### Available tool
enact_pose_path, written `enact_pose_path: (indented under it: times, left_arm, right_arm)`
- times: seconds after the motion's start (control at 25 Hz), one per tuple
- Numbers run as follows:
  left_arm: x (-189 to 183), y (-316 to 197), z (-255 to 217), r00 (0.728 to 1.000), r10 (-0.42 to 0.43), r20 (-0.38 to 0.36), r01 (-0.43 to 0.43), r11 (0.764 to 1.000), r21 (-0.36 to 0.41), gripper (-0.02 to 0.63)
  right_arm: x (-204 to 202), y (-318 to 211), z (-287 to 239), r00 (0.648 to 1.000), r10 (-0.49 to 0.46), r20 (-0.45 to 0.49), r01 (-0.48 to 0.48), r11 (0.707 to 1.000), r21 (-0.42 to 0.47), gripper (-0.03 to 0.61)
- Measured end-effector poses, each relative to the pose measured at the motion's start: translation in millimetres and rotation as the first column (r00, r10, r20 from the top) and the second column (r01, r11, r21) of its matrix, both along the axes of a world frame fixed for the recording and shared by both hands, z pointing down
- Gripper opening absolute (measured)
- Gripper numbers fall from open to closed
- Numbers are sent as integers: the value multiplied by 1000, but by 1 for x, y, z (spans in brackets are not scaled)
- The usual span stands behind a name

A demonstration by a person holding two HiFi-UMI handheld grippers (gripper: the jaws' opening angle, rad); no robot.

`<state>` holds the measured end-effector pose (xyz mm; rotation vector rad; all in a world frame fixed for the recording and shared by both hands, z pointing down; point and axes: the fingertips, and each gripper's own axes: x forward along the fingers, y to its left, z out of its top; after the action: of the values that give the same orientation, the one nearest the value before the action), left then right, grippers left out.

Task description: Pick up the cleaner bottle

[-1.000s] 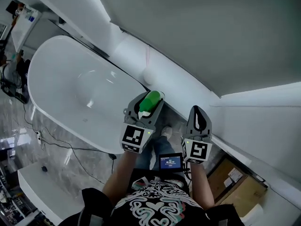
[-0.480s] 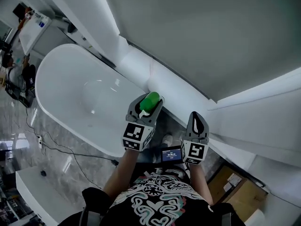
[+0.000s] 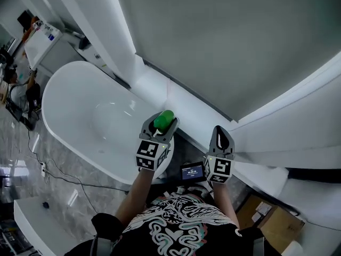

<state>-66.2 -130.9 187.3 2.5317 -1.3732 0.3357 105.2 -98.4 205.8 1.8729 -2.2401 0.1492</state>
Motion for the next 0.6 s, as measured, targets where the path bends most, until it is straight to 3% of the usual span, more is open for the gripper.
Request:
enact_pose_path:
  times: [0.6]
  left_arm:
    - [-7, -2, -14, 1000, -16, 9, 16, 1000, 6, 195]
  right_arm:
    - [-15, -8, -17, 999, -44, -22, 45, 999, 15, 26]
